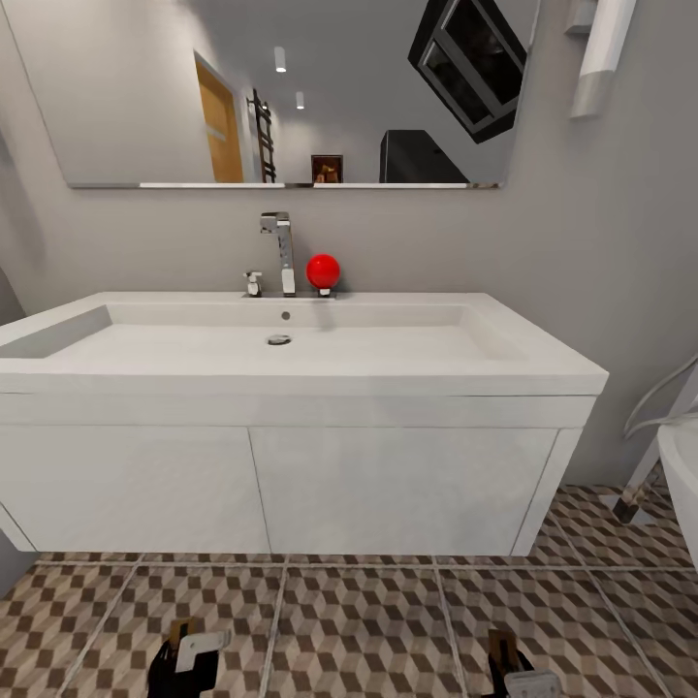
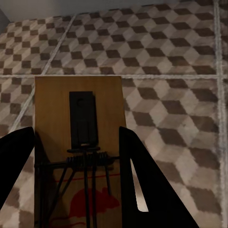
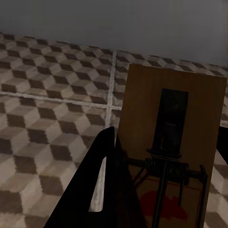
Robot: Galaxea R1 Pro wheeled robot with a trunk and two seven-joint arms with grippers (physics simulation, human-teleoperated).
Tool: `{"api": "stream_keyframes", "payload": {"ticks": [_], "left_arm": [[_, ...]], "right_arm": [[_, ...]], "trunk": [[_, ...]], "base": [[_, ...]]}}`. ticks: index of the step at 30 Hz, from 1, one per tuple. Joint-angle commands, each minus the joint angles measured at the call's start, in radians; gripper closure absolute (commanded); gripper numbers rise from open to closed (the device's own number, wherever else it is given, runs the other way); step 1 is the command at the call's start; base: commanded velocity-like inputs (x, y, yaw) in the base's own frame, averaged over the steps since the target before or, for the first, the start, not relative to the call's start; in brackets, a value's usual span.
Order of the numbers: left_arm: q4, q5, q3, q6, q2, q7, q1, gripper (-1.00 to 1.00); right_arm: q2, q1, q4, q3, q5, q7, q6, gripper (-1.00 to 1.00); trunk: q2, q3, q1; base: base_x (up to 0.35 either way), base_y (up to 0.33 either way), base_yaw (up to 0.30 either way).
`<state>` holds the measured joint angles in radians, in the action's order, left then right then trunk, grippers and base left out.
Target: Take the four mousetraps from the cabinet in the bathroom and place them on the bathroom floor. Make sure all four end up on the same floor surface, and ensure that at least two of them are either under or directly next to the same bathroom sink.
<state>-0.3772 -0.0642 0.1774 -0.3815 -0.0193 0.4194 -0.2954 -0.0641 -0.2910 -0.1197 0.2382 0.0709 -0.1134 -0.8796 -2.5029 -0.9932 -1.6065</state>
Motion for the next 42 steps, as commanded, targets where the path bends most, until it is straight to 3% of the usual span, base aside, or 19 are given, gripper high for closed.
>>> {"api": "stream_keyframes", "payload": {"ticks": [1,10,19,26,31,42], "left_arm": [[-0.001,-0.006,0.008,-0.001,0.000,0.007,-0.001,1.00],[-0.020,-0.001,0.009,0.009,0.001,0.006,-0.001,1.00],[-0.017,-0.003,0.003,0.002,0.000,0.007,-0.001,1.00],[-0.025,-0.004,0.009,0.006,-0.003,0.006,-0.001,1.00],[-0.084,0.000,0.010,0.011,-0.004,0.003,-0.001,1.00],[-0.094,0.001,0.010,0.011,-0.002,0.009,-0.001,1.00]], "right_arm": [[0.000,0.000,0.000,0.009,0.009,-0.001,-0.002,1.00],[0.000,-0.005,-0.013,0.012,0.009,-0.002,-0.003,1.00],[0.000,-0.005,-0.015,0.012,0.007,-0.001,-0.004,1.00],[0.000,-0.005,-0.098,0.011,0.009,-0.002,0.004,1.00],[0.000,-0.008,-0.112,0.010,0.010,-0.002,0.007,1.00],[0.000,-0.008,-0.112,0.012,0.010,-0.002,0.007,1.00]], "trunk": [[0.000,-0.001,0.000],[0.000,-0.001,0.000],[-0.002,-0.036,-0.004],[-0.002,-0.036,-0.004],[-0.002,-0.036,-0.004],[-0.005,-0.078,-0.009]], "base": [[0.000,0.000,0.000],[0.000,0.000,0.000],[0.000,0.000,0.000],[0.000,0.000,0.000],[0.000,0.000,0.000],[0.000,0.000,0.000]]}}
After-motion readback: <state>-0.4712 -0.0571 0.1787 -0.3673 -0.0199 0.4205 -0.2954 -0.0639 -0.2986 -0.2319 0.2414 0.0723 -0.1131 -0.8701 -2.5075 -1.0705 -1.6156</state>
